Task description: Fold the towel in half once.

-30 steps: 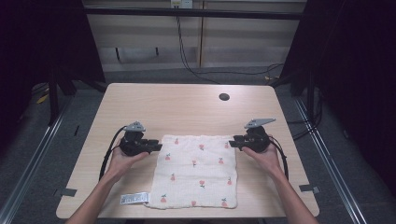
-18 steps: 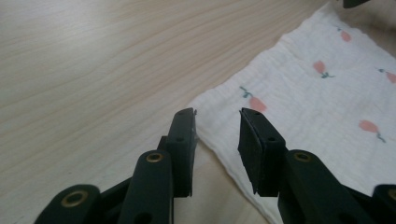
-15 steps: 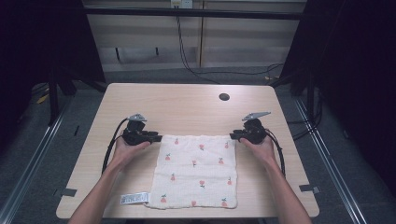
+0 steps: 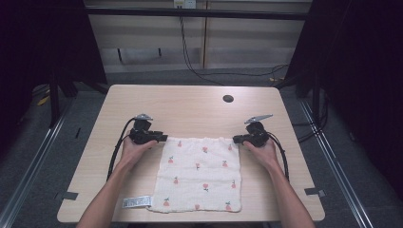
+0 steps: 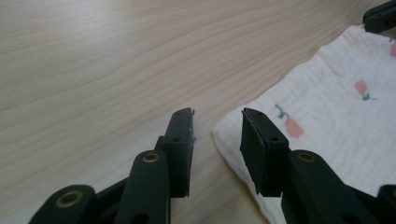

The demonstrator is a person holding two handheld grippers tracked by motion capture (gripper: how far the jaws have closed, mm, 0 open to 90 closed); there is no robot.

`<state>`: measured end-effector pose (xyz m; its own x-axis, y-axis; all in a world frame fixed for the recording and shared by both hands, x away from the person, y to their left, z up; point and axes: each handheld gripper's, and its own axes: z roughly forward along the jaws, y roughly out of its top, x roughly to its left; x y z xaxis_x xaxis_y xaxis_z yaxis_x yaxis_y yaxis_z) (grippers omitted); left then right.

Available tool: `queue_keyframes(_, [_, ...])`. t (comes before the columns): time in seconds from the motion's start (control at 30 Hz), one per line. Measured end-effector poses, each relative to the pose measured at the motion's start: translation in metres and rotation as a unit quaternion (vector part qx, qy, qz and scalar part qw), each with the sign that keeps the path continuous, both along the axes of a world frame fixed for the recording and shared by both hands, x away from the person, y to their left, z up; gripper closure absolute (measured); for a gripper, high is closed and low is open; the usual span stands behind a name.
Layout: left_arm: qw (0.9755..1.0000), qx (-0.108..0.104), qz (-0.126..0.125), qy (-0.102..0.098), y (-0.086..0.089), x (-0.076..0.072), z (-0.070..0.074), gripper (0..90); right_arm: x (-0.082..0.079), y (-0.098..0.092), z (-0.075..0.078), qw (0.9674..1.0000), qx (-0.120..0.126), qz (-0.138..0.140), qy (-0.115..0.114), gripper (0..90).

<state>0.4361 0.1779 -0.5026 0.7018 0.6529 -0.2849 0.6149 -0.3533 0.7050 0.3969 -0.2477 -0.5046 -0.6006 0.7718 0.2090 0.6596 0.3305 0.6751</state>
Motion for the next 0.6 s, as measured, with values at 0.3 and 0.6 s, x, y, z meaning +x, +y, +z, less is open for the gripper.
queue_keyframes(0.3, [0.9999, 0.005, -0.010, 0.003, -0.013, 0.005, -0.004, 66.0, -0.003, -0.004, 0.005, 0.9998, 0.018, 0.000, -0.004, 88.3])
queue_keyframes(0.6, [0.9994, 0.017, -0.022, -0.022, -0.020, -0.002, -0.001, 85.0, -0.004, 0.000, 0.007, 0.9998, 0.017, 0.013, -0.007, 88.2])
